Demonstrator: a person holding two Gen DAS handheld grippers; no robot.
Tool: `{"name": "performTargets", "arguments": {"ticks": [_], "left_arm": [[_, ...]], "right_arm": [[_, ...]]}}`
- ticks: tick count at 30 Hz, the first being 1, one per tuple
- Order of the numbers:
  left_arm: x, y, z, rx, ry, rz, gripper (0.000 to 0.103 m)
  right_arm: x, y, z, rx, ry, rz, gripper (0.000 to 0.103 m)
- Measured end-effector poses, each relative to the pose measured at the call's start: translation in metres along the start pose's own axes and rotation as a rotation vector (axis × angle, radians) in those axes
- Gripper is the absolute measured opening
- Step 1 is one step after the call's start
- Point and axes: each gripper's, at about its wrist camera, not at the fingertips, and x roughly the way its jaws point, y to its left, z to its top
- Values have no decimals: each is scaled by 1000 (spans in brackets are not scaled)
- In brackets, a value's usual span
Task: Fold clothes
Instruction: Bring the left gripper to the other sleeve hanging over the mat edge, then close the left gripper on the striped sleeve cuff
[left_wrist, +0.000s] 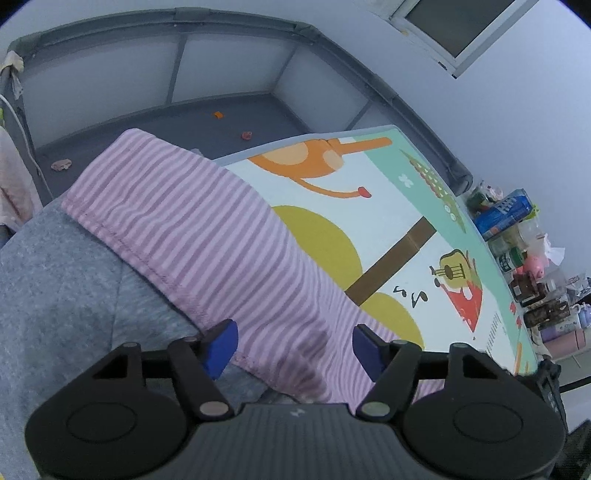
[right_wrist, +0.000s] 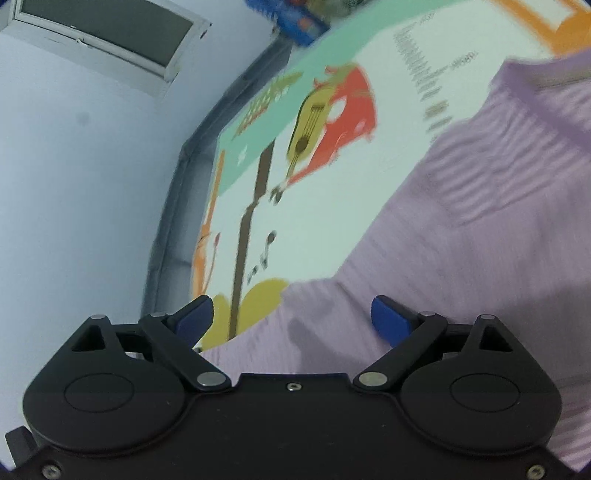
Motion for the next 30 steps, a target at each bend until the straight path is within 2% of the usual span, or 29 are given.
{"name": "performTargets", "arguments": {"ticks": [2,4,6,8,10,13,14,16,19,22,25,30], "left_arm": [[-3,3,1,-7,4,-7,69],[-7,5,1,-10,6,-12,69],[-13,8,1,-10,-5,8,71],[-19,12,0,-12,-31,63,76],[-22,18,0,-20,-41,59,75],[-27,24,0,-34,-37,35,75],[-30,25,1,-37,-38,34,75],[-40,27,1,-42,-52,19,75],[-58,35,6,-53,-78,-20,81],[-70,55,13,-107,-93,-98,82],[-72,77,18,-203,-109,-130,82],[-65,103,25,-328,-125,-114,82]], "right_arm": [[11,8,-4,-19,22,24,100],[23,13,-6,-8,76,93,100],[18,10,-2,26,55,166,100],[6,5,3,60,0,223,99],[-12,0,10,56,-57,186,99],[-15,0,16,15,-19,54,100],[-11,0,16,2,4,35,100],[-7,-1,13,7,38,81,100],[-14,-3,5,32,10,124,100],[-13,-10,2,29,12,87,100],[-12,-18,0,22,16,76,99],[-10,-16,-2,-12,23,65,99]]}}
